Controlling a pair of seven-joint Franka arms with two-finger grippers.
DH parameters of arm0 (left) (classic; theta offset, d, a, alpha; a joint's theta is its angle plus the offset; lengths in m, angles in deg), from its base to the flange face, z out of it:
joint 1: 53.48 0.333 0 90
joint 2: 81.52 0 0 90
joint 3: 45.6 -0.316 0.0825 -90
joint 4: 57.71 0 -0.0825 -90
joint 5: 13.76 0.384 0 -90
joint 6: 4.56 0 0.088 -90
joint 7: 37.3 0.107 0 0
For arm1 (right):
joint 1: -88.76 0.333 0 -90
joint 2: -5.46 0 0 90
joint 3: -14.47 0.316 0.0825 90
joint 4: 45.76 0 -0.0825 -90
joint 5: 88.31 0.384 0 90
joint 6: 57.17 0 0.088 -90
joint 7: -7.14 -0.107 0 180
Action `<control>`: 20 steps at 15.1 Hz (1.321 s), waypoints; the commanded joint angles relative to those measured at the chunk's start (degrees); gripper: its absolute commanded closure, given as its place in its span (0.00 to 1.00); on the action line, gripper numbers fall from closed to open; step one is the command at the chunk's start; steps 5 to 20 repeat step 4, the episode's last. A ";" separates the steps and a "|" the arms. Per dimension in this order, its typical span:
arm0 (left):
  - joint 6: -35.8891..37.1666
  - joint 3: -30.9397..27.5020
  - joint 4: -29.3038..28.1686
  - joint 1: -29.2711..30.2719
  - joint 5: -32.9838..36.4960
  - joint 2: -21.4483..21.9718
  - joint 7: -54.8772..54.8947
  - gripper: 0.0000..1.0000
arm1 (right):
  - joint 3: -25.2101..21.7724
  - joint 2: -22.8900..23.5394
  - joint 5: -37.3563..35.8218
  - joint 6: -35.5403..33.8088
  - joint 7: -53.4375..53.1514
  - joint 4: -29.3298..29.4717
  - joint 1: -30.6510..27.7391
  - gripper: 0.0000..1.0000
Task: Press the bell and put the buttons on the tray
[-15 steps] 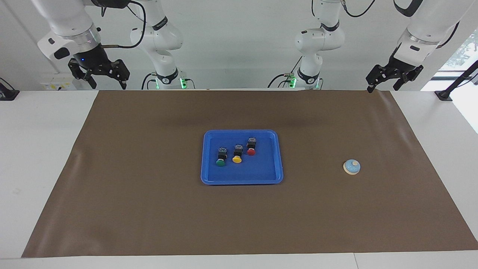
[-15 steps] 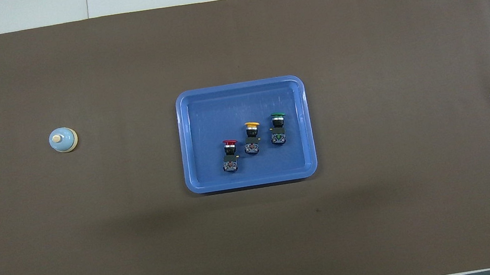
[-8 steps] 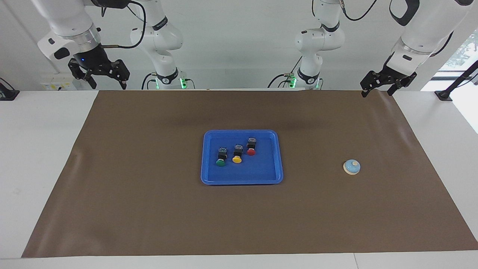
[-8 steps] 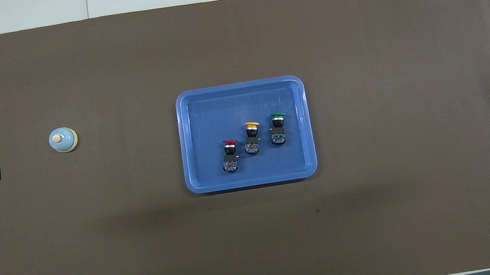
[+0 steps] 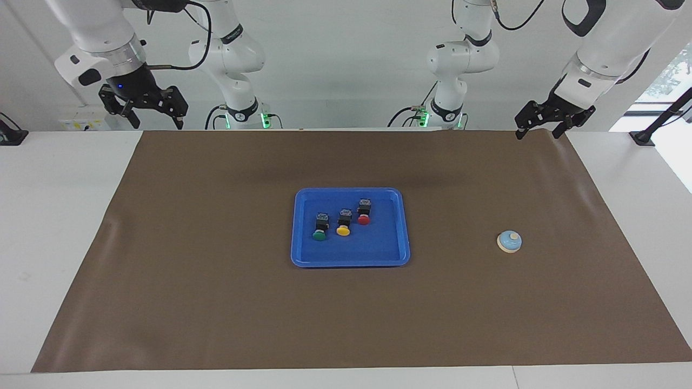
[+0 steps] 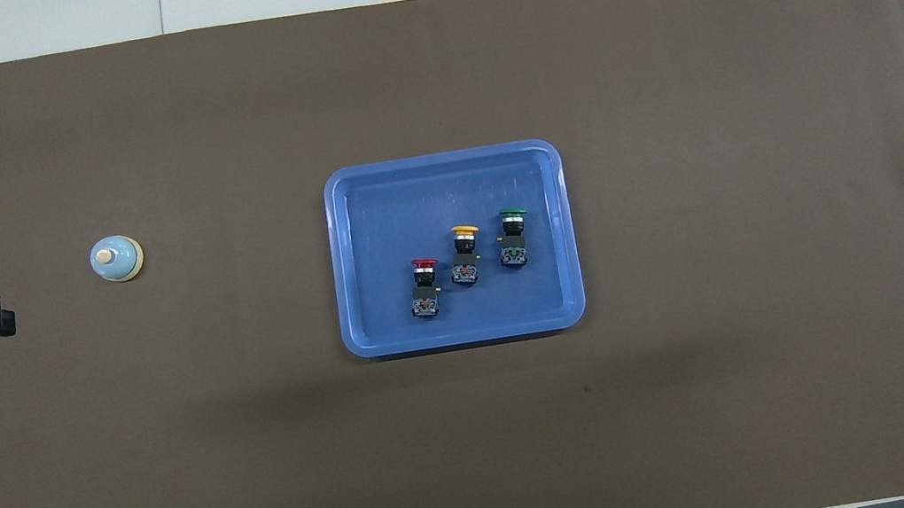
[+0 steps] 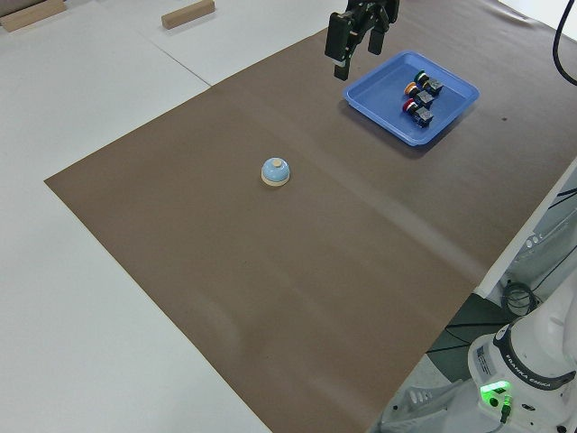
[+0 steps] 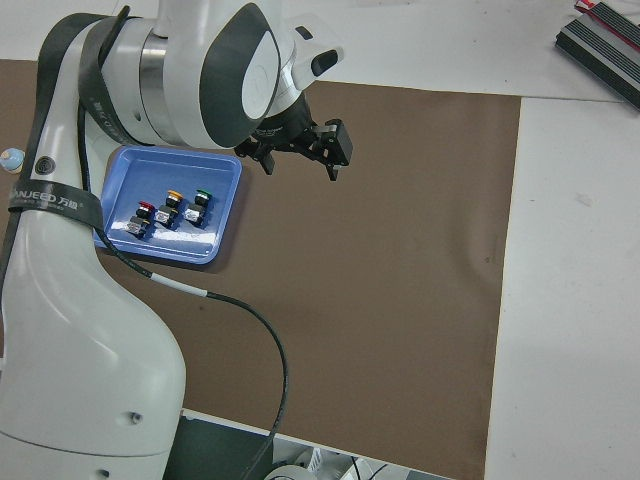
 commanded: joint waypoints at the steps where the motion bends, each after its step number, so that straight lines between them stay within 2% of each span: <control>1: 1.09 -0.53 0.26 -0.51 -0.58 0.44 0.05 0.00 | 0.75 -0.08 -0.78 -0.44 0.66 0.40 -0.95 0.00; 20: 0.92 -0.44 0.79 -0.33 -0.58 0.27 0.05 0.00 | 0.75 -0.08 -0.69 -0.44 0.66 0.40 -0.95 0.00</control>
